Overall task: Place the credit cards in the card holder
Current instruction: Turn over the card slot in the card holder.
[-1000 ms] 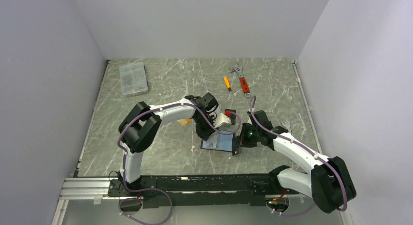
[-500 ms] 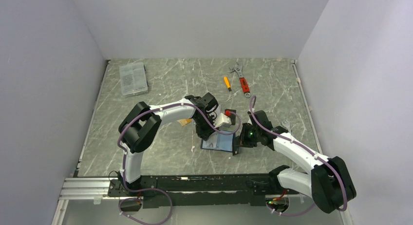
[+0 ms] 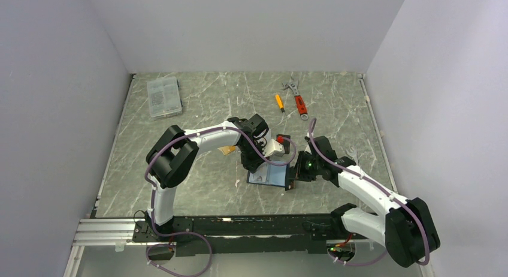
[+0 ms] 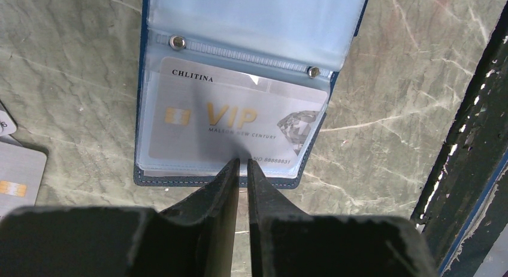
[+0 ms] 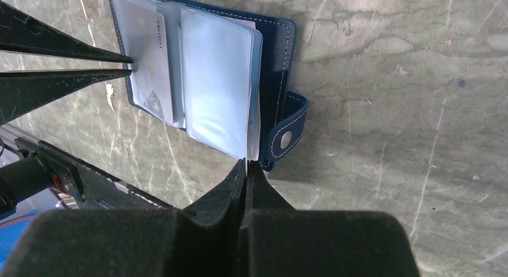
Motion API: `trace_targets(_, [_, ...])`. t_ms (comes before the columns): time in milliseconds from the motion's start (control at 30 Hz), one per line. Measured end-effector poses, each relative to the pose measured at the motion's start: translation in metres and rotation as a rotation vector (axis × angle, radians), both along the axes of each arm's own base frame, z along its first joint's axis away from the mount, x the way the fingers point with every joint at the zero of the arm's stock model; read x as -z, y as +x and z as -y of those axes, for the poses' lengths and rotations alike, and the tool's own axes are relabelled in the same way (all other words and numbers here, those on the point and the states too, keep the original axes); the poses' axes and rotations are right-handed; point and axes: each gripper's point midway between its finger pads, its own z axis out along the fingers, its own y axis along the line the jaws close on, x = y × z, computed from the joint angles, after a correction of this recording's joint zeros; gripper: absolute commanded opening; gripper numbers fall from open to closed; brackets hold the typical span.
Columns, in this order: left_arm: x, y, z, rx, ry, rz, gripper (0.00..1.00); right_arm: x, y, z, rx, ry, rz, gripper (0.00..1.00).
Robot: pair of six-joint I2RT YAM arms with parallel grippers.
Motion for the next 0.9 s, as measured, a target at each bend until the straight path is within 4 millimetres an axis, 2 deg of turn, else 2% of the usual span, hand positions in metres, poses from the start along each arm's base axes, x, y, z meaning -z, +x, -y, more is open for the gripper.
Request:
trace_targets(300, [0.0,0.0,0.0,0.0,0.0,0.0,0.16,0.0,-0.002,-0.002,-0.013,0.01,-0.01,0.0])
trace_targets(633, [0.0,0.0,0.0,0.001,0.002,-0.001,0.16,-0.029,0.007,-0.016,-0.052,0.086,0.054,0.0])
trace_targets(900, [-0.001,0.001,-0.001,0.0,-0.002,-0.004,0.16,-0.029,0.008,-0.027,-0.09,0.124,0.028,0.0])
